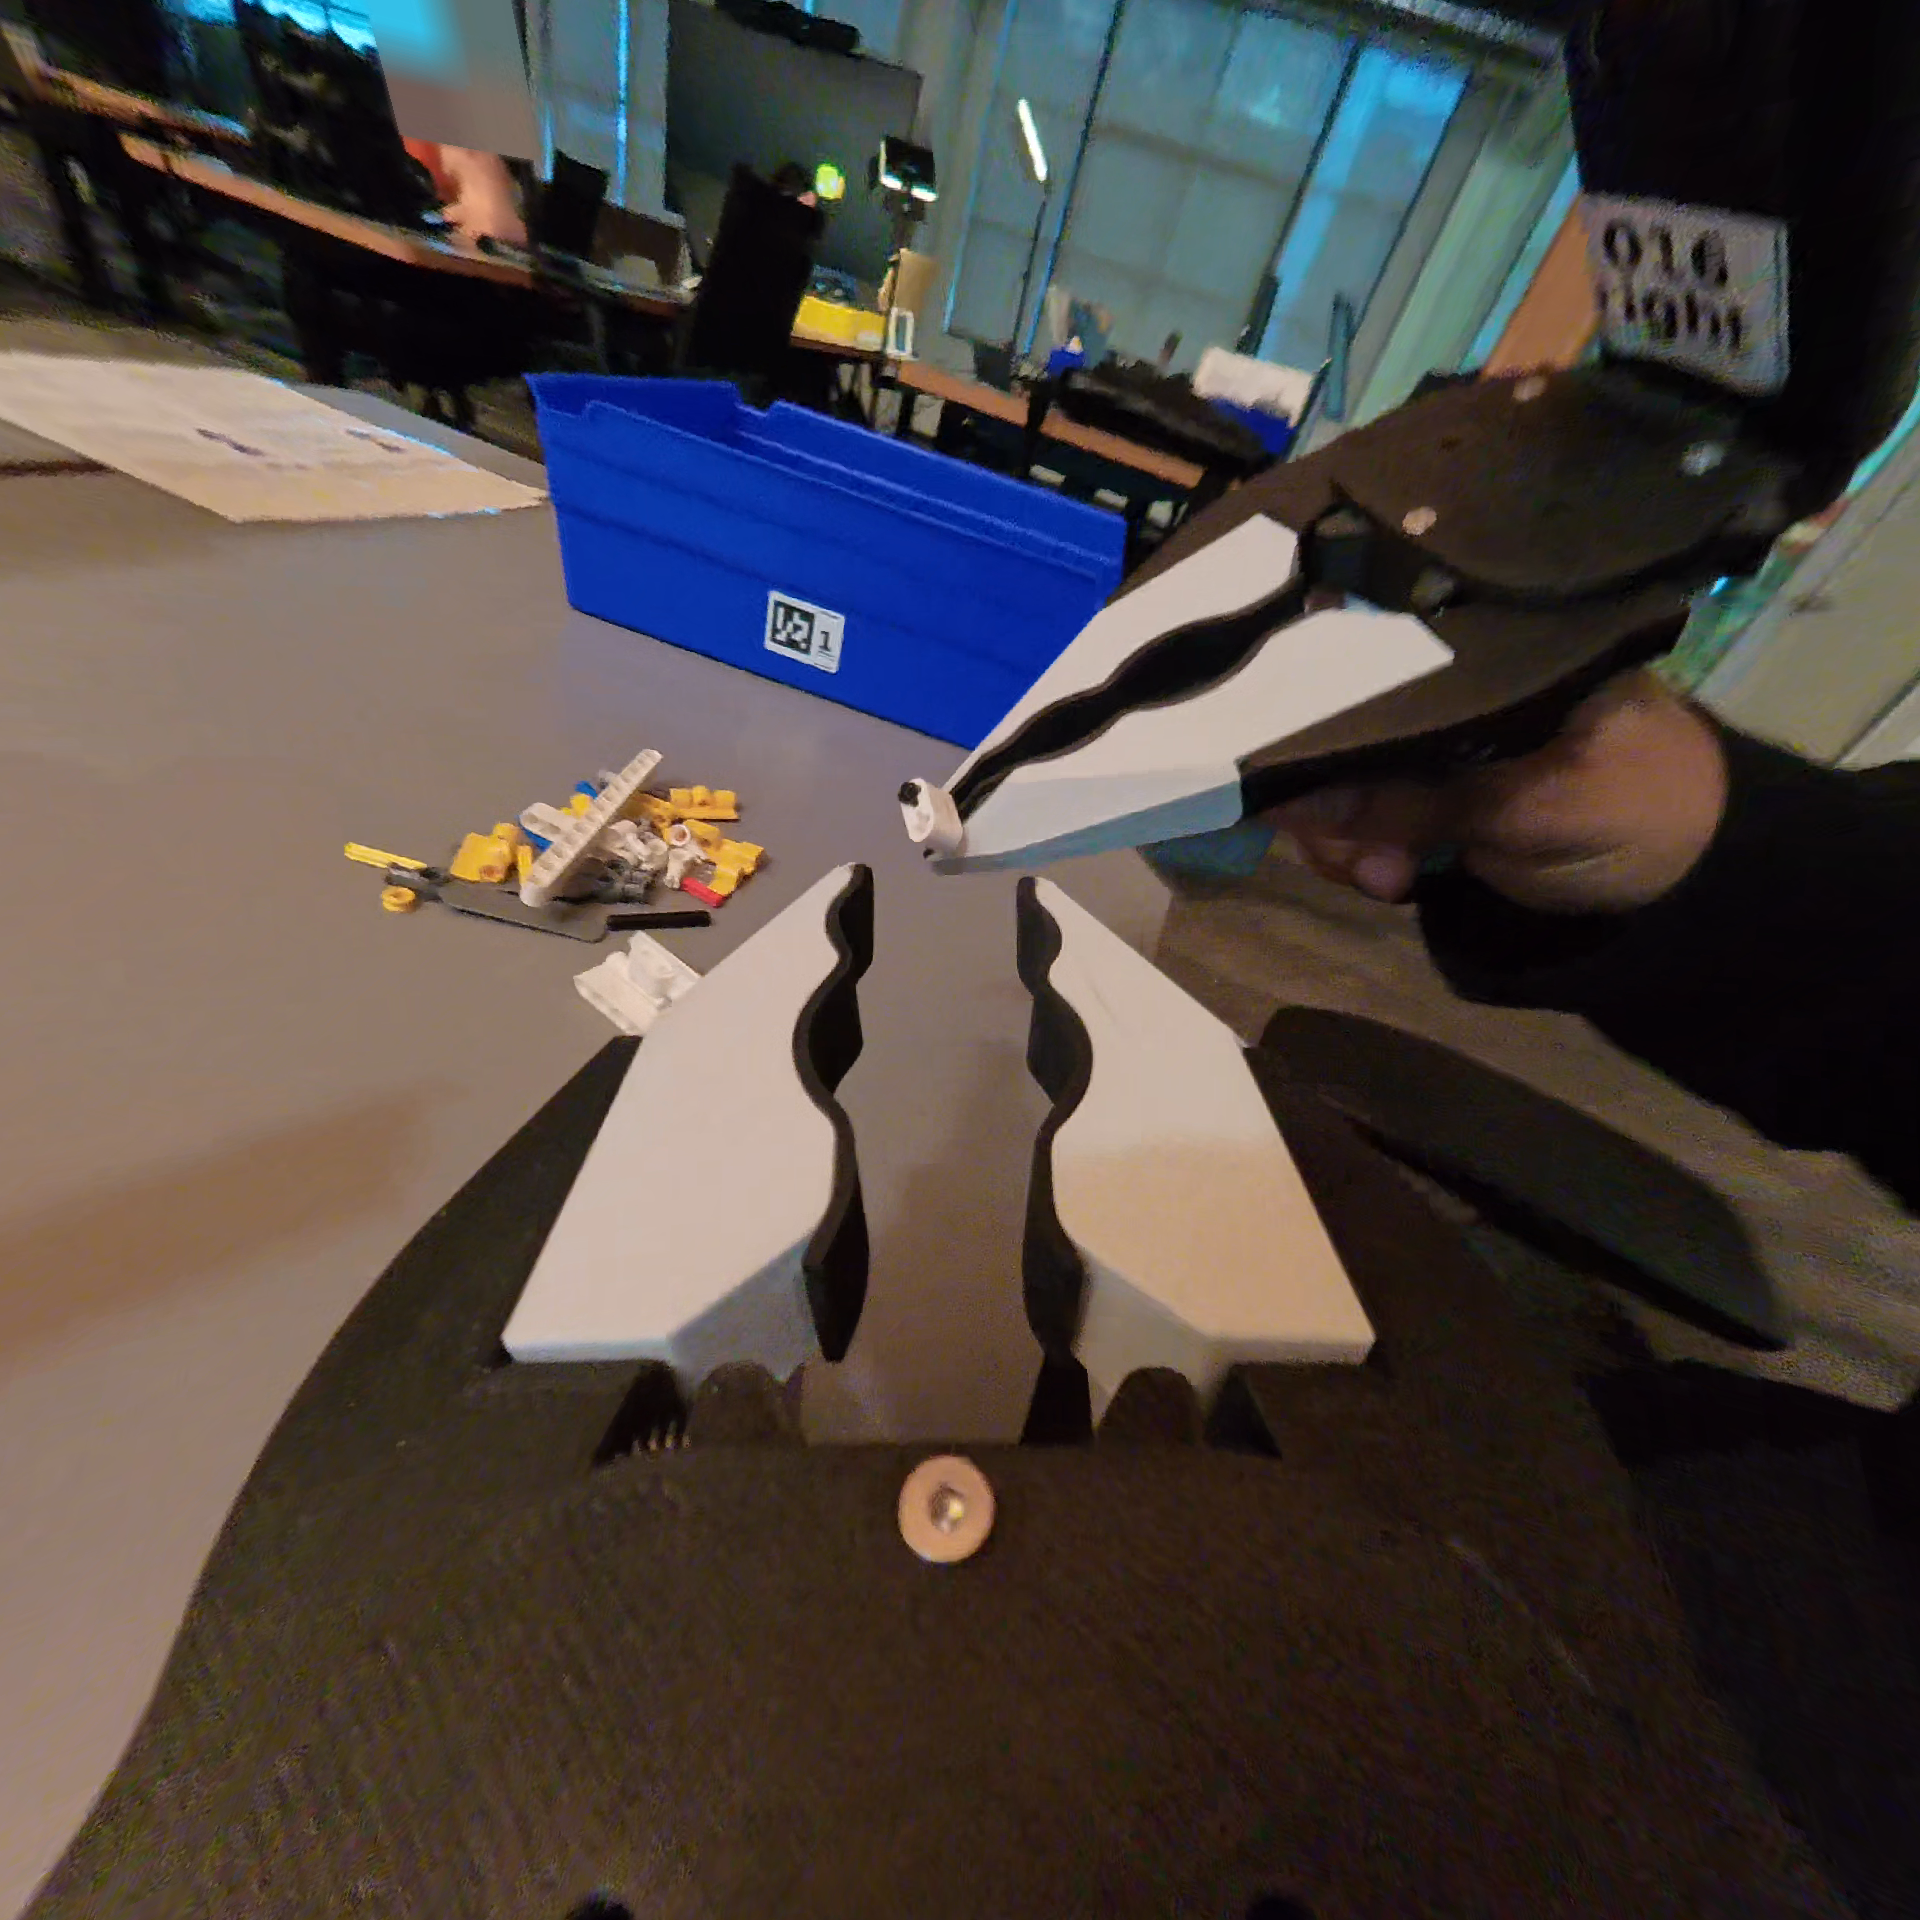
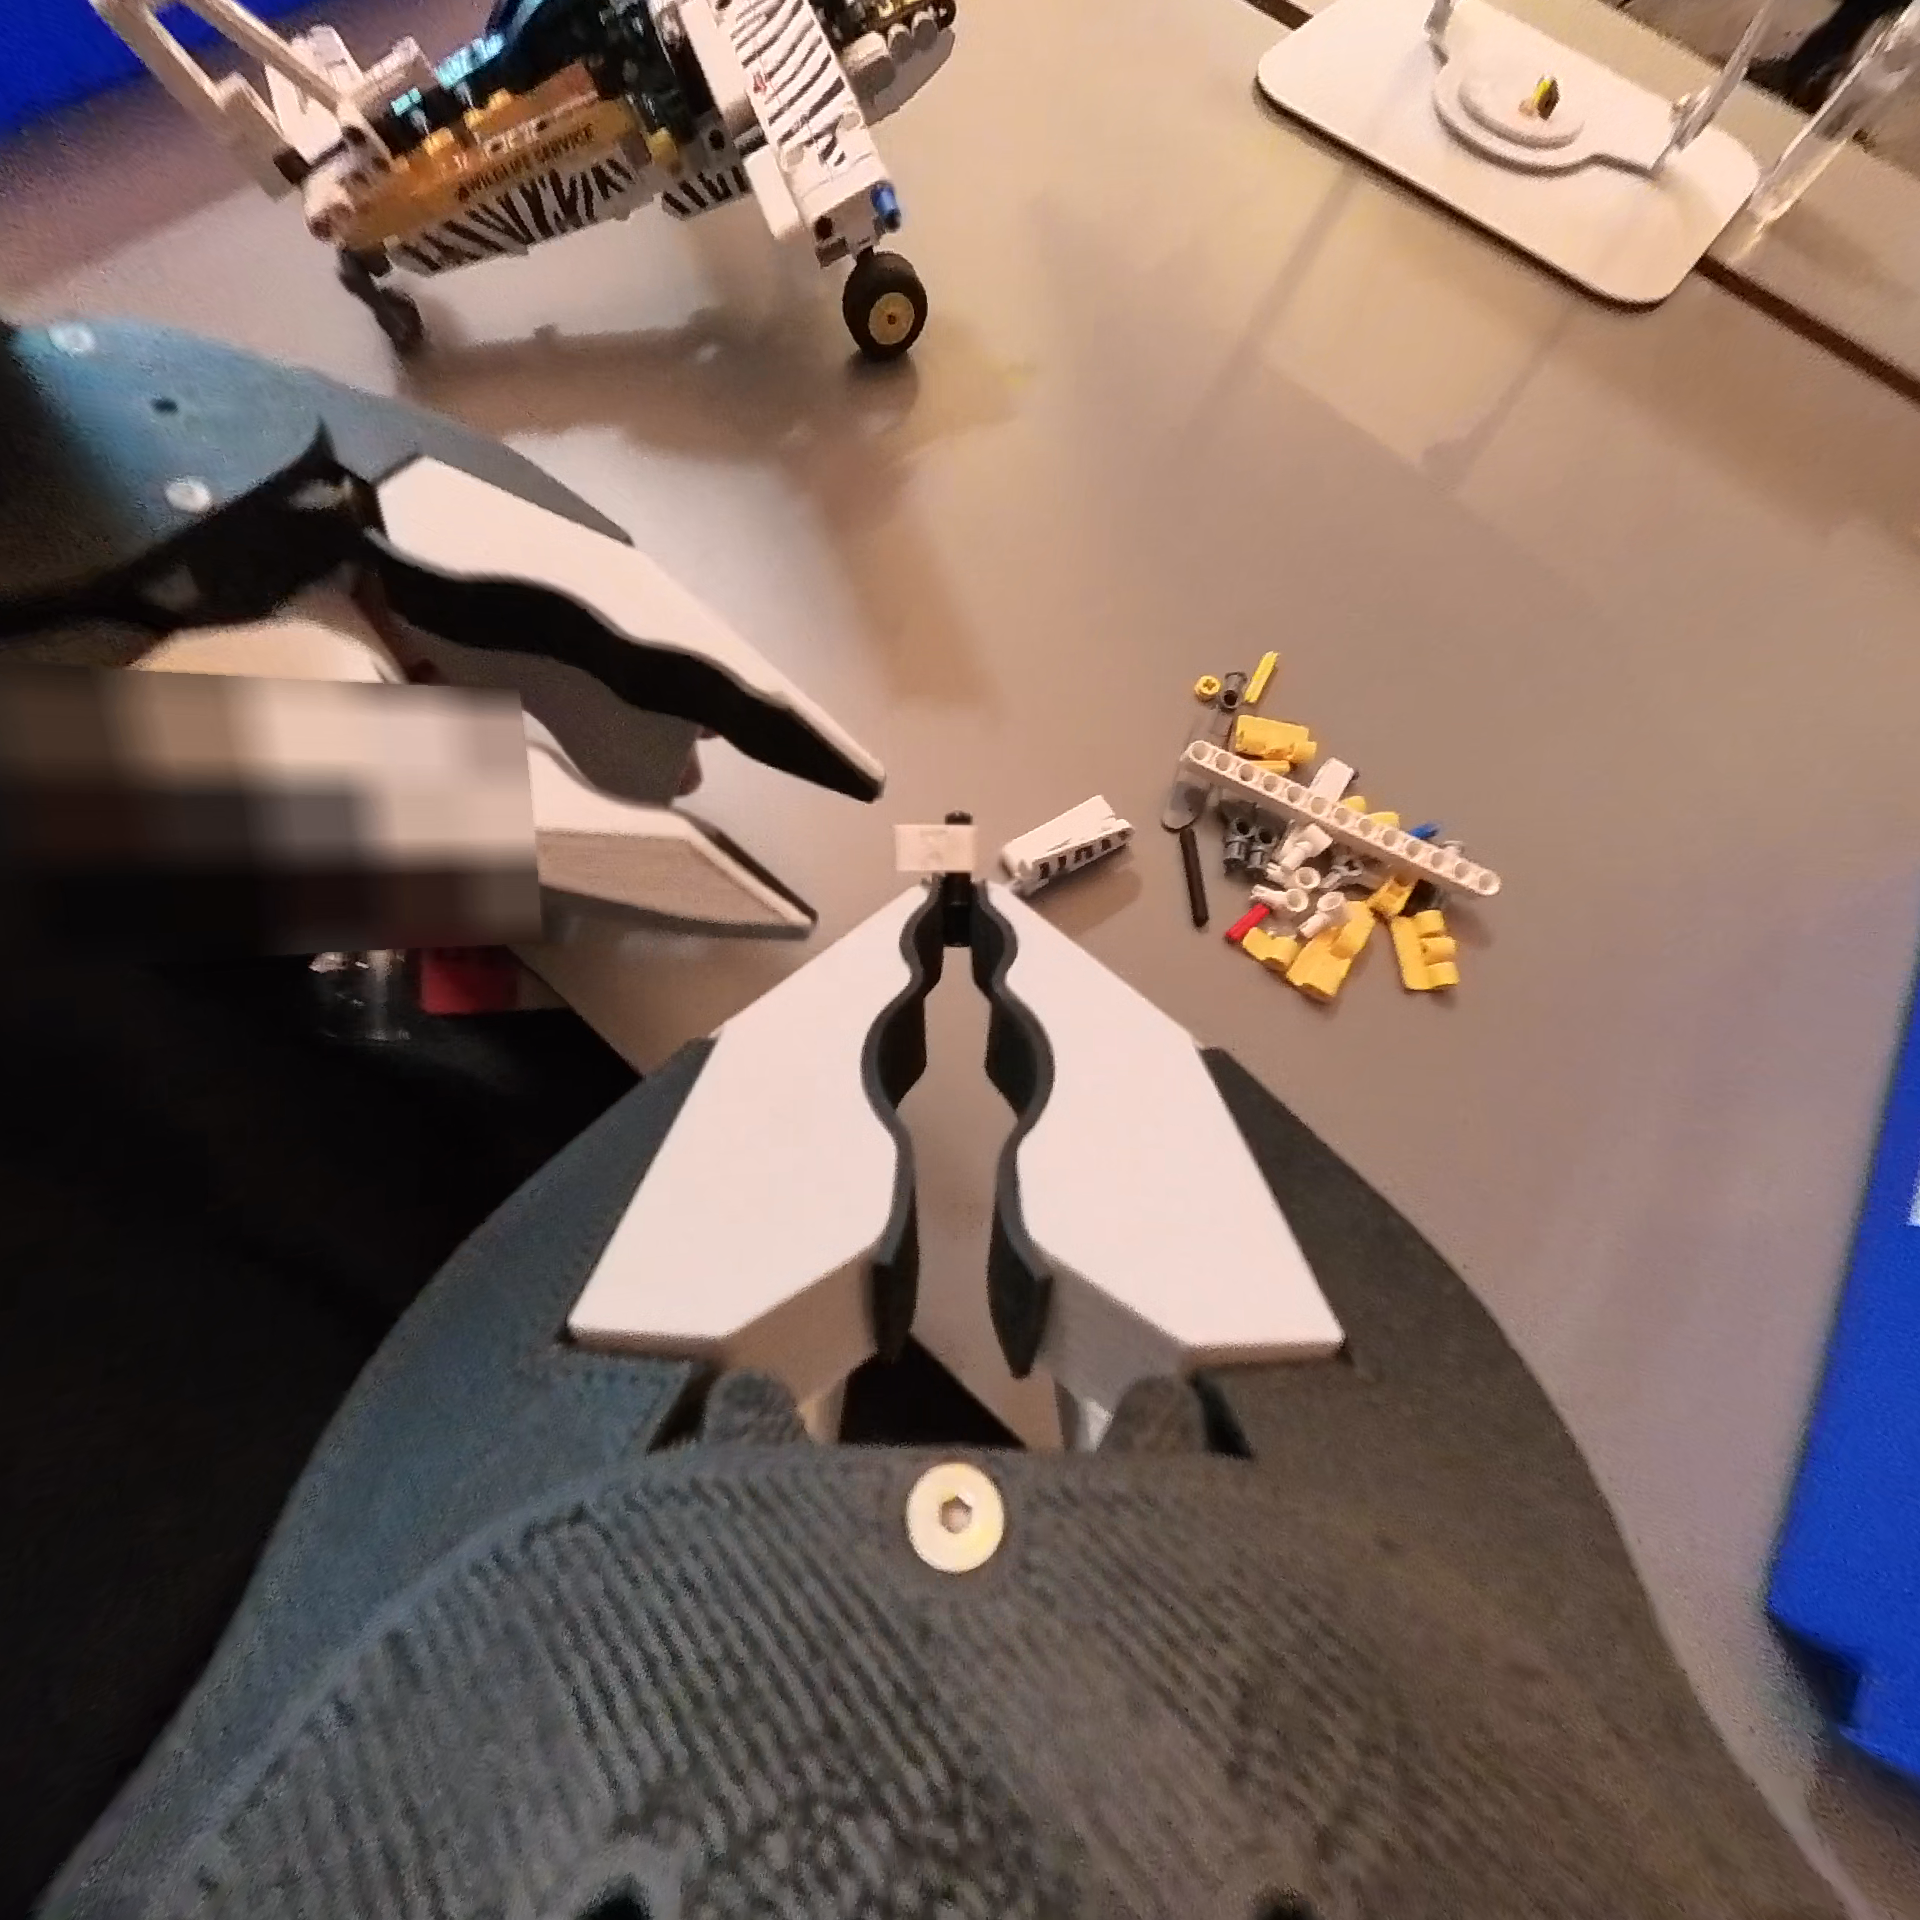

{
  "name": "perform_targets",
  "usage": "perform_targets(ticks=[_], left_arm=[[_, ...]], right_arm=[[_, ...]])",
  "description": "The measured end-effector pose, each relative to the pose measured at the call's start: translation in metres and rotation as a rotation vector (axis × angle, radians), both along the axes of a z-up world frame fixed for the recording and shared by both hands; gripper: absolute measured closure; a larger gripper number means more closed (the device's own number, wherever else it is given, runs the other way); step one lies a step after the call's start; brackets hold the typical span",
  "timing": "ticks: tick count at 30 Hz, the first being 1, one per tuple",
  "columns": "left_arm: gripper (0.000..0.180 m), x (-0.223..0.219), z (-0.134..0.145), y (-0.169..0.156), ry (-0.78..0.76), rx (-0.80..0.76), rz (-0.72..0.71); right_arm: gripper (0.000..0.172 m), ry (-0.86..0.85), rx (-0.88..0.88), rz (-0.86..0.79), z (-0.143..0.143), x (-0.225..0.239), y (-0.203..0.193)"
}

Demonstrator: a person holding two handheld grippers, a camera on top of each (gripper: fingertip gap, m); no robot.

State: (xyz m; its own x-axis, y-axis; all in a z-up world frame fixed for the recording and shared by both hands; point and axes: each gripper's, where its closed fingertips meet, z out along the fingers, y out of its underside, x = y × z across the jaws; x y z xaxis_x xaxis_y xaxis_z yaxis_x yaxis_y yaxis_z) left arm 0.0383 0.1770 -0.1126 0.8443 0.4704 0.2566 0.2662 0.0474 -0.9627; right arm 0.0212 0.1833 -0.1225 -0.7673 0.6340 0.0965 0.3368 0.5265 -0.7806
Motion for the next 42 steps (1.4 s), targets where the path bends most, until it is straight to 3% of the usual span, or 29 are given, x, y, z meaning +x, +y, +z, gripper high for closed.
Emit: perform_targets(ticks=[7, 13, 26, 38, 42], left_arm=[[0.159, 0.003, 0.002, 0.001, 0.169, -0.127, 0.062], [0.166, 0.004, 0.001, 0.001, 0.273, -0.22, 0.125], [0.175, 0.022, -0.001, 0.007, 0.346, -0.25, -0.026], [0.177, 0.017, -0.009, 0.006, 0.325, -0.311, -0.009], [0.169, 0.017, -0.008, 0.004, 0.303, -0.291, -0.016]], right_arm=[[0.169, -0.22, -0.133, -0.058, -0.003, 0.012, -0.007], [0.169, -0.247, -0.1, -0.077, -0.005, 0.017, -0.006], [0.169, -0.247, 0.001, -0.027, -0.01, 0.033, -0.004], [0.169, -0.139, 0.091, -0.033, -0.012, 0.032, -0.003], [0.169, -0.102, 0.142, -0.006, -0.01, 0.031, -0.004]])
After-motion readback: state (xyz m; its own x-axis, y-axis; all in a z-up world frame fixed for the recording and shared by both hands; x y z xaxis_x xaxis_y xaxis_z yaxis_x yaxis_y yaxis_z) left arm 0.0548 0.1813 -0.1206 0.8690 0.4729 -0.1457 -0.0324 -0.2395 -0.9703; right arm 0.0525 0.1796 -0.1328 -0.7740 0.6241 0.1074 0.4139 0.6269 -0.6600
